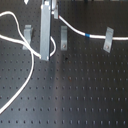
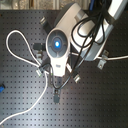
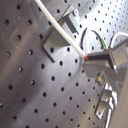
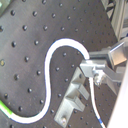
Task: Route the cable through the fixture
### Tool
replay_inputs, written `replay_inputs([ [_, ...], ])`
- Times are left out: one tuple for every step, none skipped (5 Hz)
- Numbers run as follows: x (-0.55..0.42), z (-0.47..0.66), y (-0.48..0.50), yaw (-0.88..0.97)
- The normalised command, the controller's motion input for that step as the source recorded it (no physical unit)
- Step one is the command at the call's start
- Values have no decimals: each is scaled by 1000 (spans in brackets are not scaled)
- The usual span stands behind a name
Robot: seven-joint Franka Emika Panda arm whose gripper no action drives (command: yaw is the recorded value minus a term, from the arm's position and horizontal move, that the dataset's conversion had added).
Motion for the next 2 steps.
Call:
replay_inputs([
  [18, 60, 350, 3],
  [-7, 56, 493, 0],
])
